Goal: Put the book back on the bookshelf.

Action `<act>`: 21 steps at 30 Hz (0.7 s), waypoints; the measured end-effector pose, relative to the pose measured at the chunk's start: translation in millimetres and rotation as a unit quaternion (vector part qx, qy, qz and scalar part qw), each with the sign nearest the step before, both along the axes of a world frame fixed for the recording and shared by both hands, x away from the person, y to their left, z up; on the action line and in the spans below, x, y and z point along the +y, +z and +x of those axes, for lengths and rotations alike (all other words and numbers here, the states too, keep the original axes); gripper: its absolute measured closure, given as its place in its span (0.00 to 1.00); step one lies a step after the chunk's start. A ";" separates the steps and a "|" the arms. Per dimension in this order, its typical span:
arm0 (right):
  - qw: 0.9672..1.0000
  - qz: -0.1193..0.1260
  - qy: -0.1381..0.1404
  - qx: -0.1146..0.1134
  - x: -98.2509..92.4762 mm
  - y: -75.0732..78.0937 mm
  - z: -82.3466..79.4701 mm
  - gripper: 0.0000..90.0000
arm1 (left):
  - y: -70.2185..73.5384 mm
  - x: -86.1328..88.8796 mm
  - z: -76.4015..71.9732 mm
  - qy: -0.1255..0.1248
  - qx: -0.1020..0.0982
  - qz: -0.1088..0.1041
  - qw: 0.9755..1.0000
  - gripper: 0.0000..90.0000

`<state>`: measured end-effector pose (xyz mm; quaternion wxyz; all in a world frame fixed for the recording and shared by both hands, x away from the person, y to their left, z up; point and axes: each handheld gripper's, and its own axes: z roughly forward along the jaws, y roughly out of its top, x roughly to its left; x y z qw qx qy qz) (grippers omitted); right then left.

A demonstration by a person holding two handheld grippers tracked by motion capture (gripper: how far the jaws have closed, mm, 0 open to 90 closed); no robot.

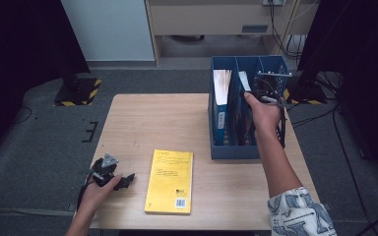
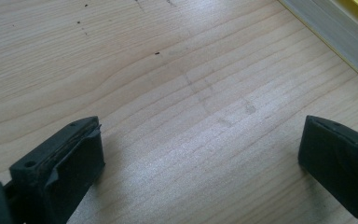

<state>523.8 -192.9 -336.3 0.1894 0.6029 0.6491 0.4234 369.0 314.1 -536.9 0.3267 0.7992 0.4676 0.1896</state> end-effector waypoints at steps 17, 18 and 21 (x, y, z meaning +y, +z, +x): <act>1.000 0.017 0.006 0.005 0.8 2.1 3.7 0.71 | 0.1 -0.2 0.2 -0.002 0.000 0.002 1.000 0.00; 1.000 0.019 0.006 0.006 0.9 2.0 3.8 0.71 | 0.1 -0.4 0.2 -0.002 0.000 0.002 1.000 0.00; 1.000 0.023 0.007 0.006 0.4 1.6 3.9 0.71 | 0.1 -0.4 0.2 -0.002 0.000 0.002 1.000 0.00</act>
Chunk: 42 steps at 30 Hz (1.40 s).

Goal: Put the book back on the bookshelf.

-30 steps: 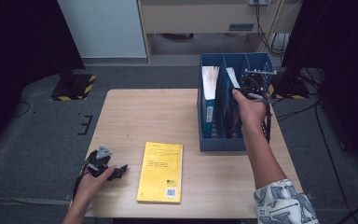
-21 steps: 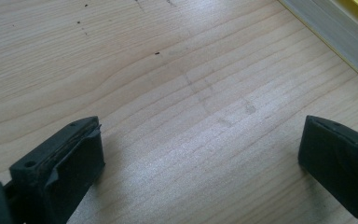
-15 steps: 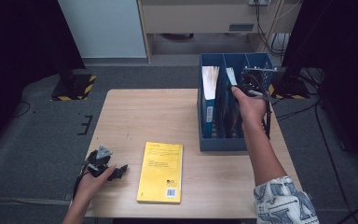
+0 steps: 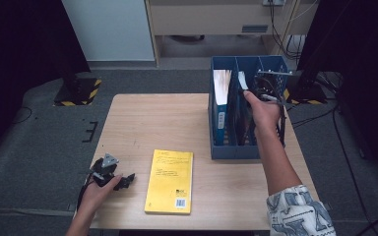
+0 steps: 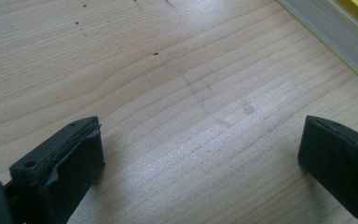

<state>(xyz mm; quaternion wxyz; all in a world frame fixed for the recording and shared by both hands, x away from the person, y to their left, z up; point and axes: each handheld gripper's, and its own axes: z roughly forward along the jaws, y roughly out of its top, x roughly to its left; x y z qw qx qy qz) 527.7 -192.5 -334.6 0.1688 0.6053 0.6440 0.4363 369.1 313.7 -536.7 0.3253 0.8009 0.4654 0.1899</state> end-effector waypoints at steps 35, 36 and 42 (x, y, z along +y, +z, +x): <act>0.998 -0.012 -0.052 -0.029 -4.6 2.0 8.6 0.81 | 0.1 0.1 0.4 -0.003 -0.001 0.001 1.000 0.00; 0.998 -0.013 -0.054 -0.030 -4.5 2.5 9.6 0.81 | 0.1 0.1 0.4 -0.003 -0.001 0.001 1.000 0.00; 0.997 -0.019 -0.063 -0.038 -3.2 6.9 17.2 0.81 | 0.0 -0.1 0.4 -0.002 -0.001 0.000 1.000 0.00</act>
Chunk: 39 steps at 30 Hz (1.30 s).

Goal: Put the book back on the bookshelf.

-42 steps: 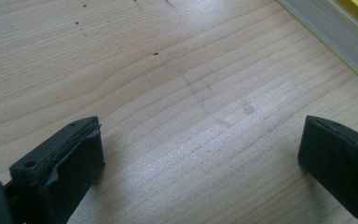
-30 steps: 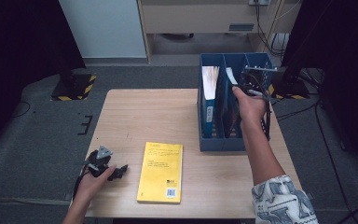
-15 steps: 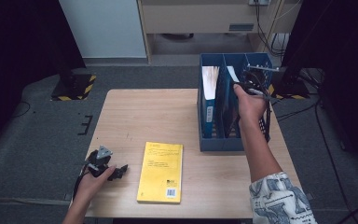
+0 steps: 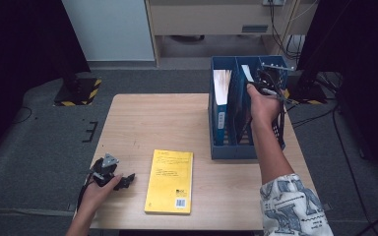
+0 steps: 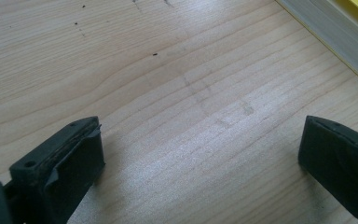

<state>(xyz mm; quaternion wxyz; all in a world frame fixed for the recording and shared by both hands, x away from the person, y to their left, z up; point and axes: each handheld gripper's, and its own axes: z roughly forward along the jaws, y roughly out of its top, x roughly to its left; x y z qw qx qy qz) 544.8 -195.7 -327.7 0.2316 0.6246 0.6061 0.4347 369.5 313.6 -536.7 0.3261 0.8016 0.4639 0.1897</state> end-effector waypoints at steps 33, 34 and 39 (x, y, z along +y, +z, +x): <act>1.000 0.010 0.014 -0.001 5.9 -5.4 9.5 0.73 | 0.1 0.2 0.2 -0.001 0.000 0.001 1.000 0.00; 0.999 0.027 0.017 -0.003 5.2 -4.2 7.8 0.72 | 0.1 0.2 0.2 -0.001 0.001 0.001 1.000 0.00; 0.997 0.061 0.046 0.001 4.0 -1.7 4.4 0.65 | 0.1 0.0 0.1 -0.001 0.000 0.001 1.000 0.00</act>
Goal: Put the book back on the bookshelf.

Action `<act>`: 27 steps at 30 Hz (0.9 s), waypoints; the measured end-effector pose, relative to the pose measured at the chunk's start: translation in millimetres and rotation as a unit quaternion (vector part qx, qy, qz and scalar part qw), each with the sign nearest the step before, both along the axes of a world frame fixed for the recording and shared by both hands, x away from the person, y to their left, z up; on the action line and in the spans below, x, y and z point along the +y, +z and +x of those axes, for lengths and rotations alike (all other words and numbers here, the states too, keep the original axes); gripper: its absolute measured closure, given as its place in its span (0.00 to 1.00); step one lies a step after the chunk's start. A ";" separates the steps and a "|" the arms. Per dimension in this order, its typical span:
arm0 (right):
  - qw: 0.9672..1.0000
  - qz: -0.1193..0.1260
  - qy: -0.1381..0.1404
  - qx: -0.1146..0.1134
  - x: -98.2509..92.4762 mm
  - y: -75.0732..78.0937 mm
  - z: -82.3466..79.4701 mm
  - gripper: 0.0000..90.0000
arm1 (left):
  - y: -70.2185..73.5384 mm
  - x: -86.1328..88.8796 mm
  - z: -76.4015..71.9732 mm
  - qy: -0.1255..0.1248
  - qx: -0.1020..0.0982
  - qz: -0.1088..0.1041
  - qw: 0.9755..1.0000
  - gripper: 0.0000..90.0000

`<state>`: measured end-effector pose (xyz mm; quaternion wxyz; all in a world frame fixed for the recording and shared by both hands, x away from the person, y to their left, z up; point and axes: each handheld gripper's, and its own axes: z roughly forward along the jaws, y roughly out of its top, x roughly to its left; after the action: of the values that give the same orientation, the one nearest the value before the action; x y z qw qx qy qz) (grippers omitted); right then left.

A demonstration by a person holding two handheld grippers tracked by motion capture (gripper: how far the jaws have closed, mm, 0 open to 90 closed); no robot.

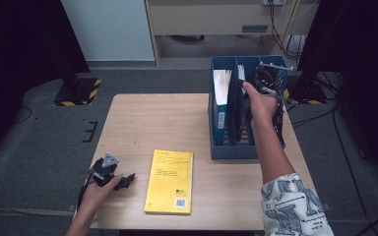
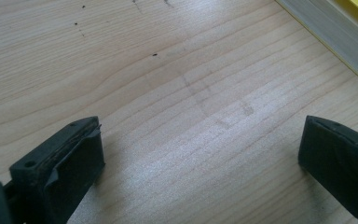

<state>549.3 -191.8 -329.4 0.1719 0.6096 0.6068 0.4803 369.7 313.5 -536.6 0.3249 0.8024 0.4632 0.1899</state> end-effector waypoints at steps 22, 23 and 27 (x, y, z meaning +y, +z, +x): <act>0.999 -0.028 0.025 -0.003 9.2 4.3 -3.8 0.39 | 0.0 -0.1 0.1 0.000 0.000 0.000 1.000 0.00; 0.999 -0.034 0.026 -0.005 9.7 4.9 -5.1 0.36 | -0.1 -0.1 0.1 0.000 0.000 0.000 1.000 0.00; 0.998 -0.055 0.023 -0.016 8.8 7.5 -12.9 0.25 | 0.0 -0.1 0.1 0.000 0.000 0.000 1.000 0.00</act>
<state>536.3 -182.9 -322.0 0.2039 0.5770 0.6435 0.4598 369.8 313.4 -536.7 0.3248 0.8026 0.4628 0.1901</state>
